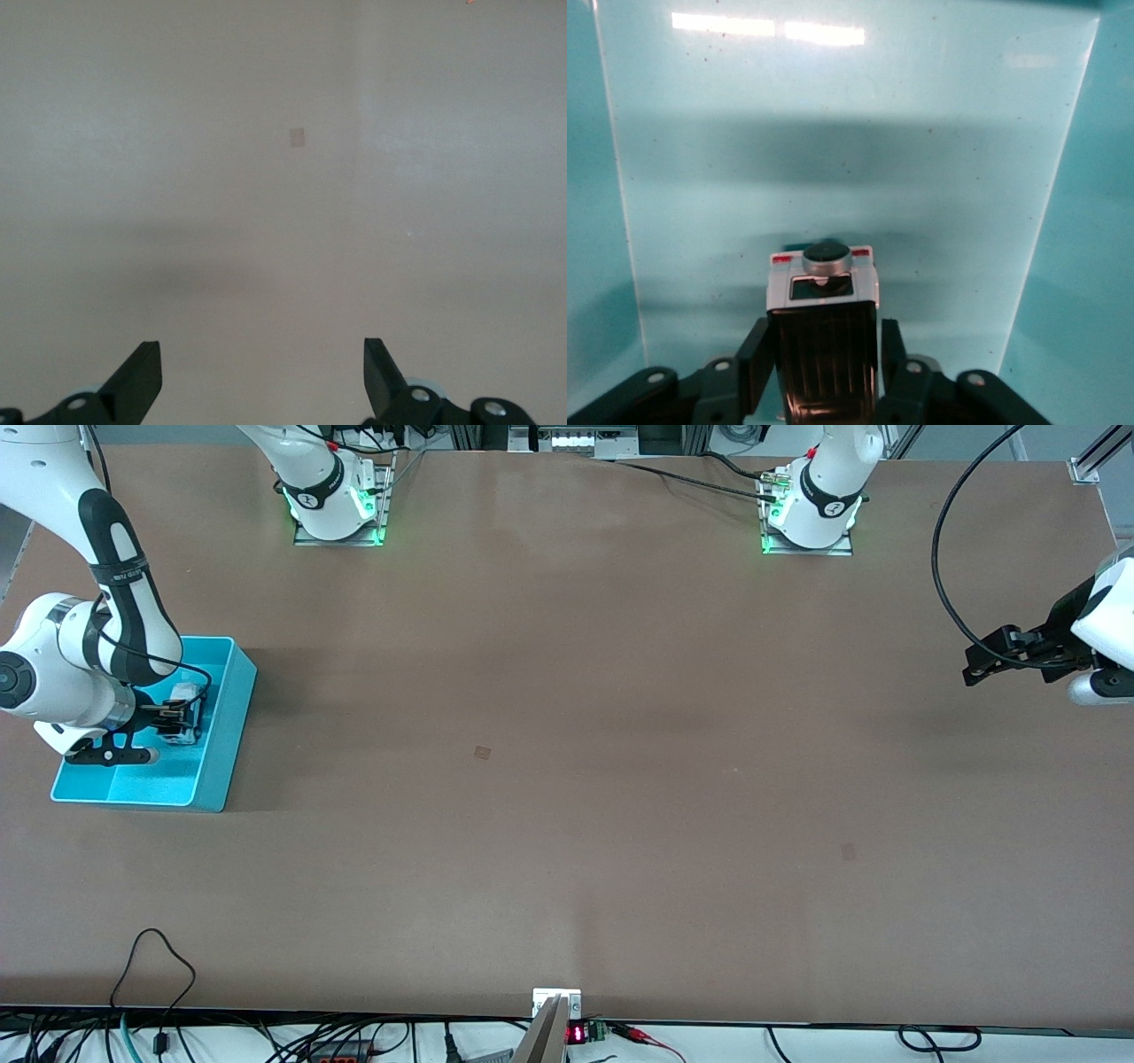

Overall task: Wind and store white jeep toy
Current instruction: 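Lower the jeep into the blue bin and open the right gripper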

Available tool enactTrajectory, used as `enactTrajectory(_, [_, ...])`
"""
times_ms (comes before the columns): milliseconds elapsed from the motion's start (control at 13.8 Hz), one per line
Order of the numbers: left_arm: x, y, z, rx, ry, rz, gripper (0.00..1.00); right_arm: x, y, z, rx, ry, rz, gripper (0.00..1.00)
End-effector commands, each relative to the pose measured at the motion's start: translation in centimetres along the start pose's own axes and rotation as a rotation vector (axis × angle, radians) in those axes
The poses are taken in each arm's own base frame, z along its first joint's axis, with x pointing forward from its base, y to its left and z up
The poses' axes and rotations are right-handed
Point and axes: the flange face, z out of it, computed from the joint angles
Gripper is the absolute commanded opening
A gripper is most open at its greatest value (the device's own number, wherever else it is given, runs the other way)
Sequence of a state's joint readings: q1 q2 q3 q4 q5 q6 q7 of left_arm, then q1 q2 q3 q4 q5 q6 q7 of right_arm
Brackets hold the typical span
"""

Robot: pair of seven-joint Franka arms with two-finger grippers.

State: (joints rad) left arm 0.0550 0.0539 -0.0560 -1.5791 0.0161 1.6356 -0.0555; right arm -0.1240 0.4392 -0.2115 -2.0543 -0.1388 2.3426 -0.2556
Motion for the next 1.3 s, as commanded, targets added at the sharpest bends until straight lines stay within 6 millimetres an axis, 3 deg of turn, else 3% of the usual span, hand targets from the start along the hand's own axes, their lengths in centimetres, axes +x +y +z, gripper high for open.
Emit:
enactTrajectory(0, [-0.9, 0.2, -0.4, -0.022, 0.008, 0.001, 1.0, 0.0, 0.2, -0.1, 0.009, 0.005, 0.015, 0.76])
enactTrajectory(145, [-1.0, 0.2, -0.3, -0.023, 0.022, 0.001, 1.0, 0.0, 0.0, -0.5, 0.009, 0.005, 0.012, 0.96])
enactTrajectory(217, [-1.3, 0.3, -0.4, -0.022, 0.028, 0.002, 1.0, 0.1, 0.0, -1.1, 0.008, 0.014, 0.009, 1.0])
enactTrajectory(579, [-2.4, 0.4, 0.2, -0.022, 0.039, 0.003, 1.0, -1.1, -0.1, -5.2, 0.023, -0.006, 0.008, 1.0])
enactTrajectory(724, [-1.9, 0.4, -1.7, -0.025, 0.074, -0.014, 1.0, -1.4, -0.6, -7.0, 0.031, -0.015, 0.0, 1.0])
enactTrajectory(869, [-2.0, 0.3, -2.9, -0.027, 0.082, -0.029, 1.0, -1.5, -1.4, -10.2, 0.031, -0.016, -0.018, 1.0])
enactTrajectory(1013, [-2.3, 0.6, -2.7, -0.023, 0.054, -0.012, 1.0, -1.5, -1.5, -14.4, 0.045, -0.05, -0.017, 1.0])
enactTrajectory(1231, [-2.3, 0.6, -2.4, -0.022, 0.048, -0.01, 1.0, -1.0, -3.7, -21.7, 0.081, -0.05, -0.048, 1.0])
